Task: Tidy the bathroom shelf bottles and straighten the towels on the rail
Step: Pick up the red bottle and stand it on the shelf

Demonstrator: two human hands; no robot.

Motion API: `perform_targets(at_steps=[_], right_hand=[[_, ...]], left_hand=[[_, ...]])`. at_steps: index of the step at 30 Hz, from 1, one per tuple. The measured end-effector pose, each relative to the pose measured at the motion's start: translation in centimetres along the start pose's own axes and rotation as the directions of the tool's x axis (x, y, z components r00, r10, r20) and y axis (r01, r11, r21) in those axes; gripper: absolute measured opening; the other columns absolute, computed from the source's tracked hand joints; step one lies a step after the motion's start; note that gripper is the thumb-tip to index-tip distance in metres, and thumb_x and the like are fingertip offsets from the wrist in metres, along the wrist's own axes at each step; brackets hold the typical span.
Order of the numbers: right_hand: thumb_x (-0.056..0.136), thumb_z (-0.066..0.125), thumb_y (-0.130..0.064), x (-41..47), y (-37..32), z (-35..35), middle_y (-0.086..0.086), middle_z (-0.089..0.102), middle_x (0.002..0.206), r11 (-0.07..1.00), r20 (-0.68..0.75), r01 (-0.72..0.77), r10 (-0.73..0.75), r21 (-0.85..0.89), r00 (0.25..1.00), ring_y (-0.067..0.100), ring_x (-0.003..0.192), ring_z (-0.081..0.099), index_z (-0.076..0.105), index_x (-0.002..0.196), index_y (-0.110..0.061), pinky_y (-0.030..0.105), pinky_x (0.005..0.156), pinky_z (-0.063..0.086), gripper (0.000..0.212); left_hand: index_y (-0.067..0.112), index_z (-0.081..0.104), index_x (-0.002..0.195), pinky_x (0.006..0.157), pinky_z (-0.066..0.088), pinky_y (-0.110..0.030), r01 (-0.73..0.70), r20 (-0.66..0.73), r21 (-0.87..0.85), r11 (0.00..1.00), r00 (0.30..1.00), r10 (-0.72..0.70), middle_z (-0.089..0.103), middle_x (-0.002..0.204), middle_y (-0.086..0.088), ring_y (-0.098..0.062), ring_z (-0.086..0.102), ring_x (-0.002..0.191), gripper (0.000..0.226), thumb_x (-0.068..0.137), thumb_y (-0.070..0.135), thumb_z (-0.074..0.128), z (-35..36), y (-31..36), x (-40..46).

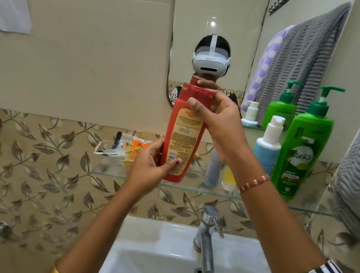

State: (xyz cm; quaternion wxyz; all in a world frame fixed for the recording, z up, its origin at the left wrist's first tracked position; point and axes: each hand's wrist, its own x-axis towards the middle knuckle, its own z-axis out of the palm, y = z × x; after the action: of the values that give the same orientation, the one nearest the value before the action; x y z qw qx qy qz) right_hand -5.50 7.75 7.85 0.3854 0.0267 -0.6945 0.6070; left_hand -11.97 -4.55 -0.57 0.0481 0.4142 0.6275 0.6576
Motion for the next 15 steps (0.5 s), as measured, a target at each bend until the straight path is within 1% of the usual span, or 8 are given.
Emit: perform_targets(at_steps=[2, 4, 6, 8, 10, 12, 13, 15], right_hand=[[0.079, 0.07, -0.013, 0.1, 0.2, -0.2, 0.008, 0.066, 0.107, 0.993, 0.034, -0.018, 0.022, -0.117, 0.999, 0.021, 0.1, 0.064, 0.054, 0.105, -0.019, 0.041, 0.09, 0.053, 0.031], [0.076, 0.073, -0.012, 0.2, 0.9, -0.5, 0.008, 0.066, 0.11, 0.974, 0.042, -0.061, 0.072, -0.218, 0.997, 0.02, 0.1, 0.065, 0.053, 0.112, -0.016, 0.042, 0.089, 0.053, 0.041], [0.073, 0.075, -0.012, 0.4, 1.4, -0.9, 0.009, 0.066, 0.112, 0.95, 0.01, -0.089, 0.097, -0.301, 0.995, 0.021, 0.1, 0.065, 0.051, 0.118, -0.013, 0.045, 0.089, 0.053, 0.05], [0.069, 0.079, -0.012, 0.6, 1.5, -1.4, 0.008, 0.064, 0.115, 0.928, -0.019, -0.08, 0.079, -0.363, 0.997, 0.021, 0.104, 0.063, 0.048, 0.118, -0.014, 0.045, 0.089, 0.053, 0.058], [0.065, 0.081, -0.012, 0.9, 1.3, -1.8, 0.002, 0.059, 0.118, 0.89, -0.034, -0.064, 0.055, -0.452, 0.998, 0.019, 0.106, 0.059, 0.045, 0.118, -0.014, 0.038, 0.087, 0.053, 0.064], [0.065, 0.081, -0.012, 1.1, 1.0, -1.9, -0.003, 0.053, 0.112, 0.819, -0.027, -0.035, 0.024, -0.572, 0.999, 0.014, 0.102, 0.056, 0.044, 0.118, -0.014, 0.02, 0.077, 0.05, 0.065], [0.066, 0.081, -0.013, 1.1, 1.0, -1.9, -0.003, 0.053, 0.111, 0.784, -0.01, -0.016, 0.012, -0.62, 1.0, 0.013, 0.101, 0.055, 0.045, 0.118, -0.014, 0.016, 0.074, 0.047, 0.064], [0.066, 0.081, -0.014, 1.1, 1.1, -1.8, 0.001, 0.056, 0.115, 0.715, 0.018, 0.017, -0.006, -0.699, 1.0, 0.011, 0.099, 0.053, 0.047, 0.121, -0.013, 0.017, 0.077, 0.045, 0.065]], left_hand=[[0.014, 0.051, 0.118, 0.07, 0.052, -0.01, -0.002, -0.037, -0.012, 1.0, 0.999, 0.002, 0.063, 0.096, 0.01, 0.001, 0.061, 0.089, 0.038, 0.082, 0.005, 0.06, 0.9, -0.5, 0.2], [0.013, 0.051, 0.12, 0.07, 0.052, -0.01, 0.0, -0.05, -0.026, 1.0, 0.999, -0.001, 0.064, 0.096, 0.009, 0.001, 0.061, 0.088, 0.04, 0.082, 0.004, 0.06, 1.5, -1.0, 0.6], [0.013, 0.051, 0.121, 0.075, 0.053, -0.014, 0.006, -0.043, -0.01, 1.0, 0.999, -0.006, 0.064, 0.098, 0.005, -0.001, 0.061, 0.091, 0.041, 0.082, 0.004, 0.061, 2.0, -1.5, 1.2], [0.014, 0.052, 0.12, 0.079, 0.053, -0.019, 0.009, -0.041, 0.044, 0.999, 0.999, -0.007, 0.064, 0.101, 0.003, -0.006, 0.061, 0.093, 0.041, 0.081, 0.006, 0.062, 2.3, -2.1, 1.8], [0.015, 0.052, 0.12, 0.08, 0.052, -0.021, 0.016, -0.041, 0.088, 0.996, 0.999, -0.012, 0.063, 0.105, 0.001, -0.011, 0.06, 0.096, 0.04, 0.081, 0.008, 0.063, 2.6, -2.6, 2.2], [0.014, 0.052, 0.121, 0.079, 0.05, -0.02, 0.038, -0.028, 0.089, 0.995, 0.999, -0.035, 0.063, 0.107, -0.001, -0.013, 0.06, 0.097, 0.041, 0.082, 0.008, 0.062, 2.8, -3.1, 2.6], [0.014, 0.052, 0.121, 0.079, 0.05, -0.02, 0.049, -0.023, 0.086, 0.995, 0.999, -0.047, 0.063, 0.108, -0.001, -0.013, 0.059, 0.098, 0.041, 0.082, 0.008, 0.062, 2.9, -3.3, 2.7], [0.013, 0.052, 0.121, 0.078, 0.049, -0.022, 0.07, -0.019, 0.094, 0.993, 0.997, -0.069, 0.063, 0.106, -0.001, -0.015, 0.059, 0.098, 0.041, 0.081, 0.007, 0.063, 3.1, -3.6, 2.8]])
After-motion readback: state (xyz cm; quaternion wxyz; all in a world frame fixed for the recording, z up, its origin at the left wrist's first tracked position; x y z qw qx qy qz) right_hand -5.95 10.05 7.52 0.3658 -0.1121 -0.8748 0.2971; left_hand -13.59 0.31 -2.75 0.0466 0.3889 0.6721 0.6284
